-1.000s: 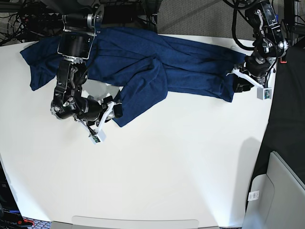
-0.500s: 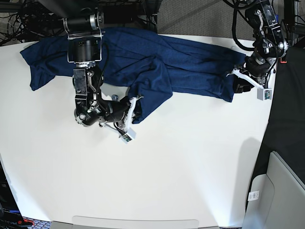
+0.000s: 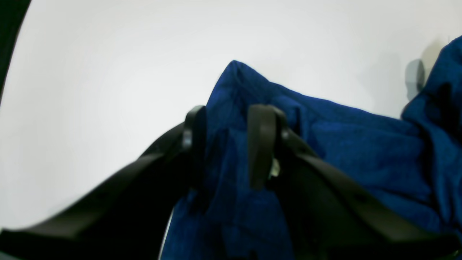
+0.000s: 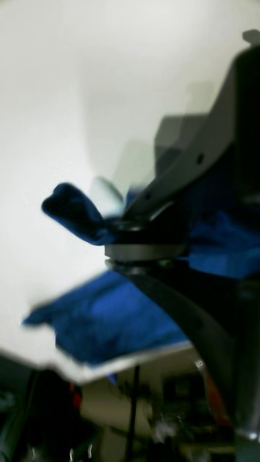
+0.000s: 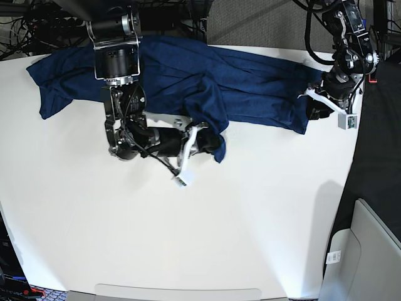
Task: Fold the T-shirt properly
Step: 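Fold the shirt's side with the right gripper toward the left gripper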
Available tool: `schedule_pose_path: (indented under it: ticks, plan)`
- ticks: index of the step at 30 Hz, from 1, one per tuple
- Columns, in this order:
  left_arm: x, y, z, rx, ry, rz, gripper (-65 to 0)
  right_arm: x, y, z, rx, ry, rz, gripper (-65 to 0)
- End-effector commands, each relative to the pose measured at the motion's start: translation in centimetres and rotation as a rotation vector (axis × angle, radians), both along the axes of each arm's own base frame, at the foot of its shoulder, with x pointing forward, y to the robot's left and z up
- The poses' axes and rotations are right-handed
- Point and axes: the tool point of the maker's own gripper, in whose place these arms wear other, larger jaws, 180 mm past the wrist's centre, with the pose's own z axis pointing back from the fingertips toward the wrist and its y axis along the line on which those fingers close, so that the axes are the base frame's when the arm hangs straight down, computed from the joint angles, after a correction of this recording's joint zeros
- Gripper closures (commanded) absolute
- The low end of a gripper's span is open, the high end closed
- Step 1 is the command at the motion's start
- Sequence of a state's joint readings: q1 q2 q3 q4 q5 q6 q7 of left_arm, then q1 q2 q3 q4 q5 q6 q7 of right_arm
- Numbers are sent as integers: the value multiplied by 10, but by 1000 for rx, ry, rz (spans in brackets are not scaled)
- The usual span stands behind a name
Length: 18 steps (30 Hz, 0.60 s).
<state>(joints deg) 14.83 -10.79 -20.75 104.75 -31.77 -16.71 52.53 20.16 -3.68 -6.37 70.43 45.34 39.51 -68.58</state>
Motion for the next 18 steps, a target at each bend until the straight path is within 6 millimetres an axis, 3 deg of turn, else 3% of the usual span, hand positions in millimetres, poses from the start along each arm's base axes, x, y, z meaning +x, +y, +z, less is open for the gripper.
schedule_pose_path:
  ticks: [1,9,14,18]
  plan:
    - [7,4,12,12,-45,1,-190,7,16,26,73,-53,21,-7]
    - [7,7,13,17,-46,2,-189,-31,74,64,206,-89,208,-7]
    - [4,23,17,30,-56,50,-189,-62,109,67,196,-85,342,-7]
    - [2,32,19,37,-58,76,-189,-78,123,64,151,-101,438,-9]
